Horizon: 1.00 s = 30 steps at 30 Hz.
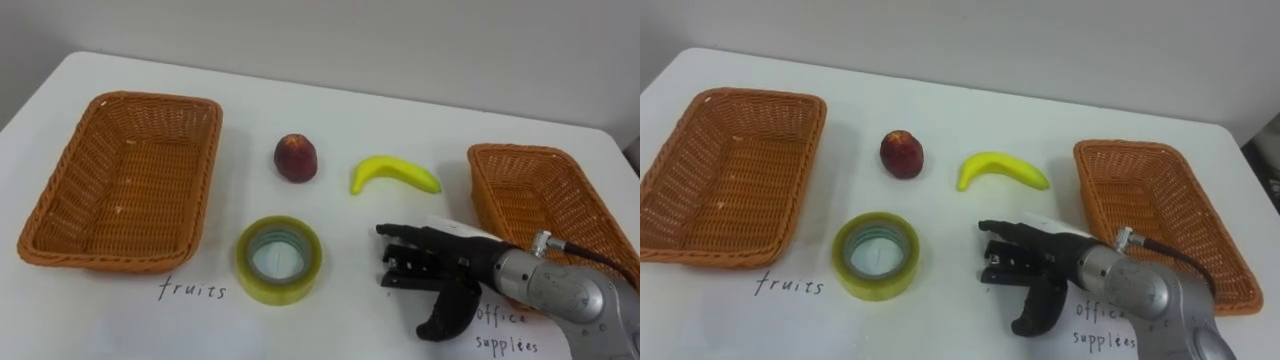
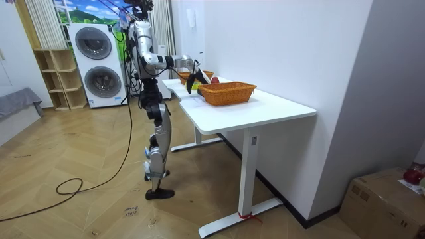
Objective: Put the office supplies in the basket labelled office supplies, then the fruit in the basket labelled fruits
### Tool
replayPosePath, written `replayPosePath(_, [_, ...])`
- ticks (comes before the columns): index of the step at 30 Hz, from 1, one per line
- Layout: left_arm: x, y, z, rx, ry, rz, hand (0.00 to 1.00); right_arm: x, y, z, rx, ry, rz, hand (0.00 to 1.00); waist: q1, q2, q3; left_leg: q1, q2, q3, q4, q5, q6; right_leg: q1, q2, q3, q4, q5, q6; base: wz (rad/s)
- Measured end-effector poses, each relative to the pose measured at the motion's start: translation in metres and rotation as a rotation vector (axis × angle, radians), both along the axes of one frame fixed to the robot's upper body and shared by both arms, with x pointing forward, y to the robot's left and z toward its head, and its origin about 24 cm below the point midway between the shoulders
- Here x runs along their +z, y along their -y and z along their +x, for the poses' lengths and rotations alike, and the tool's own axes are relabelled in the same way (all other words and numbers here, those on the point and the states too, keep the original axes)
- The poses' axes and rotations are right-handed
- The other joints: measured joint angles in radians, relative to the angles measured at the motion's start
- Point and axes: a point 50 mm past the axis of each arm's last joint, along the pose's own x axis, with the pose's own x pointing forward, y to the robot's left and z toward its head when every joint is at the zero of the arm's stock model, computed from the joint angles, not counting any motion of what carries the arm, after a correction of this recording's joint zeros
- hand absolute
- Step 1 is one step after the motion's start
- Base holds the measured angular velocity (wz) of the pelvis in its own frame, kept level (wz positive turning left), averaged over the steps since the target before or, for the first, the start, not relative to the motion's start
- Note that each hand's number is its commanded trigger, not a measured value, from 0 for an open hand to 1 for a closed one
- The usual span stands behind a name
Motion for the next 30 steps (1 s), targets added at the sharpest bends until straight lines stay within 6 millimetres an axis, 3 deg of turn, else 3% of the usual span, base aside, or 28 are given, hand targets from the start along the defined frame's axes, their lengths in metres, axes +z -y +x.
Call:
replayPosePath(18, [-0.001,-0.001,-0.008,-0.002,-0.036,0.020,0.00,-0.005,-0.004,-0.004,-0.050,0.004,0.004,0.00,0.001,0.002,0.0010,0.001,0.000,0.000,0.000,0.000,0.000,-0.001,0.002,0.009,0.001,0.001,-0.001,0.00])
replayPosePath(30, [-0.006,0.009,-0.020,0.000,-0.085,0.017,0.00,-0.008,-0.005,-0.007,-0.075,0.014,-0.010,0.00,-0.004,0.017,-0.0048,0.000,0.000,-0.005,-0.002,0.000,0.000,0.002,0.001,0.006,0.001,0.002,-0.001,0.01])
